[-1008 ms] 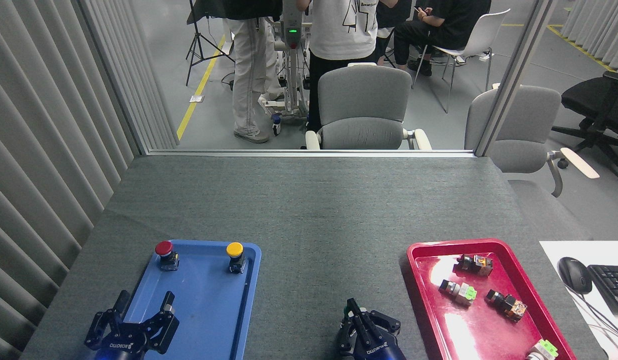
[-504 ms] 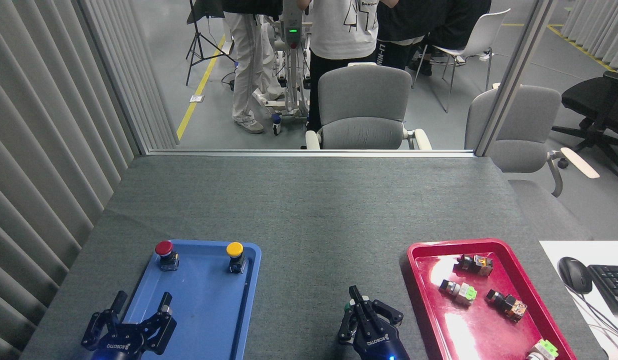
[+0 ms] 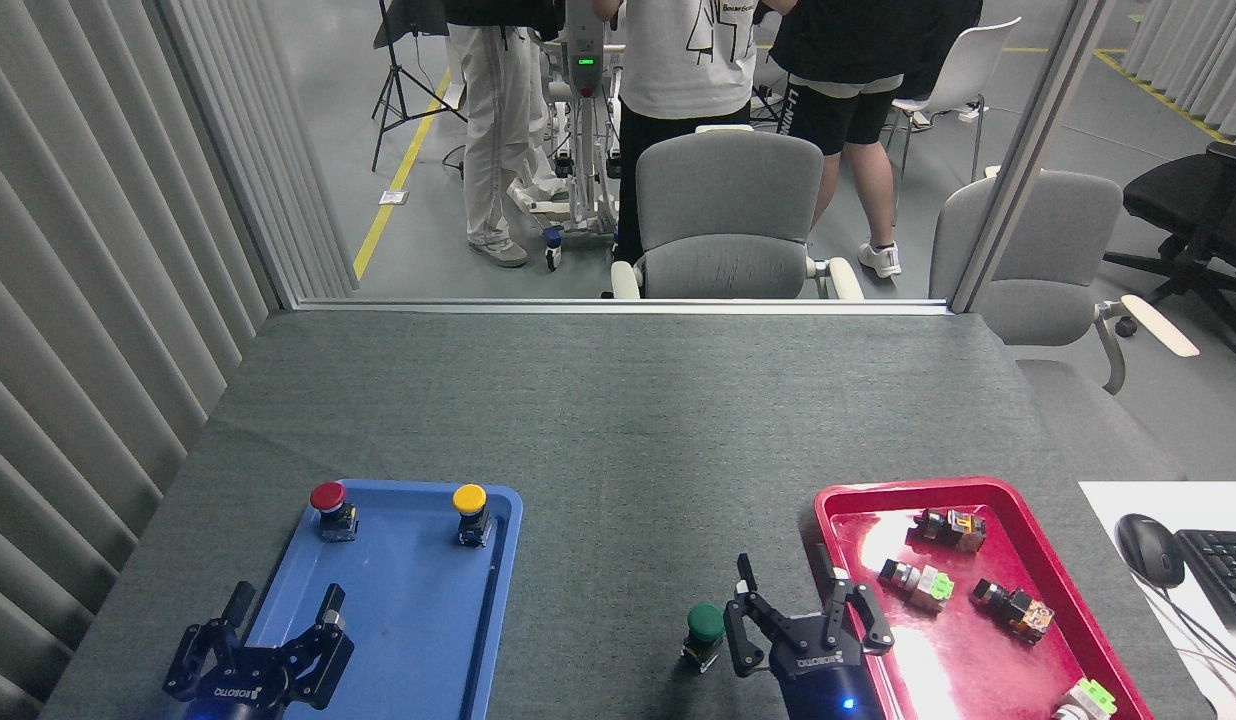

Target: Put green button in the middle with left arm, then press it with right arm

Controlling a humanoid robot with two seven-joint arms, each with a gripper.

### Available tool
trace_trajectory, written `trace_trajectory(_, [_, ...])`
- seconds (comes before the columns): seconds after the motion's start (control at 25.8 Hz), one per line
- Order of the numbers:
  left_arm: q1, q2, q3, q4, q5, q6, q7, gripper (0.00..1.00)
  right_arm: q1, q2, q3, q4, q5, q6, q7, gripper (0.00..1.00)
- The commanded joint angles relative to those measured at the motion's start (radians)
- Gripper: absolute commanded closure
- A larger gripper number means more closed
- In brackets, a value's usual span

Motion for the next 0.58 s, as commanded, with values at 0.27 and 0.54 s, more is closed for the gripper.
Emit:
trace_trajectory(0.27, [0.0, -0.005, -0.014, 0.001, -0.002, 0.006, 0.0, 0.01, 0.036, -0.019, -0.133, -0.013, -0.001, -0.002, 0.007, 0.01])
trace_trajectory(0.54, [-0.002, -0.008, -0.017, 0.001, -0.002, 0.007, 0.0, 0.01, 0.038, -0.017, -0.131, -0.014, -0.001, 0.007, 0.021, 0.02])
